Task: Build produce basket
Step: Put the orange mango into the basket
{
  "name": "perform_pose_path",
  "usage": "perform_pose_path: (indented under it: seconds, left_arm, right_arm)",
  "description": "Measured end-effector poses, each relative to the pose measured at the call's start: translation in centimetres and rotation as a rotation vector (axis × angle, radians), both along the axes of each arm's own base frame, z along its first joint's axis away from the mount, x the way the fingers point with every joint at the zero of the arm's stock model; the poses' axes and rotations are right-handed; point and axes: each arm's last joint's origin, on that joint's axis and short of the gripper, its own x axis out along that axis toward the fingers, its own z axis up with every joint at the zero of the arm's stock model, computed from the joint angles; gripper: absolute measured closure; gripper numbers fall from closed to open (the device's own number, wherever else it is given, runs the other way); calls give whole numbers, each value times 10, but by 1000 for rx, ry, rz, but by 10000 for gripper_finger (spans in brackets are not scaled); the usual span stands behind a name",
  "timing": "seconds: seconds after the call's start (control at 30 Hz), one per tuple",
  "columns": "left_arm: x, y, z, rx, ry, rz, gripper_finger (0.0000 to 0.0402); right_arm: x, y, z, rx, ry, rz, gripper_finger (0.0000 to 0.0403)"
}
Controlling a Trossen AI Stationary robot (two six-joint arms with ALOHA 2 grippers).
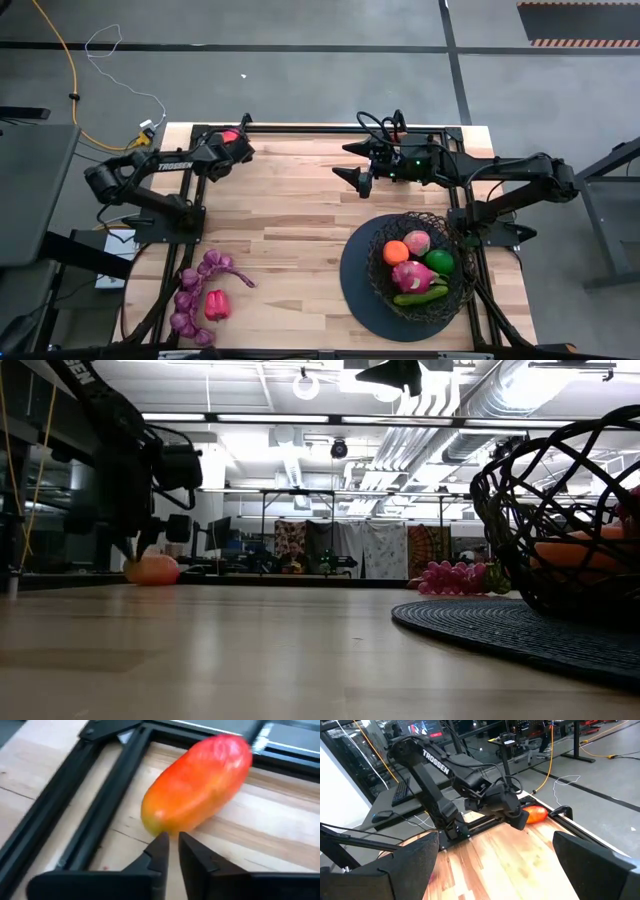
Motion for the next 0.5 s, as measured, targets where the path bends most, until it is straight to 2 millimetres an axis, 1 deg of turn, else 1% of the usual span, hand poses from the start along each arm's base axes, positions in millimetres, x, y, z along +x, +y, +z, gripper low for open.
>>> perform_pose_path:
  seconds: [0.1,0.27,0.37,0.5]
  left_arm:
    - [8,-9,10,44,-43,-59,394]
    - [21,-18,29,173,-68,-182,399]
    - [21,-14,35,192,-53,-245,400]
    - [13,1,37,135,-94,-335,385]
  right_arm:
    - [0,0,0,-1,0,0,21]
    - [0,0,0,-4,1,1,22]
    - [0,0,0,-9,2,1,22]
    - [0,0,0,-9,3,1,22]
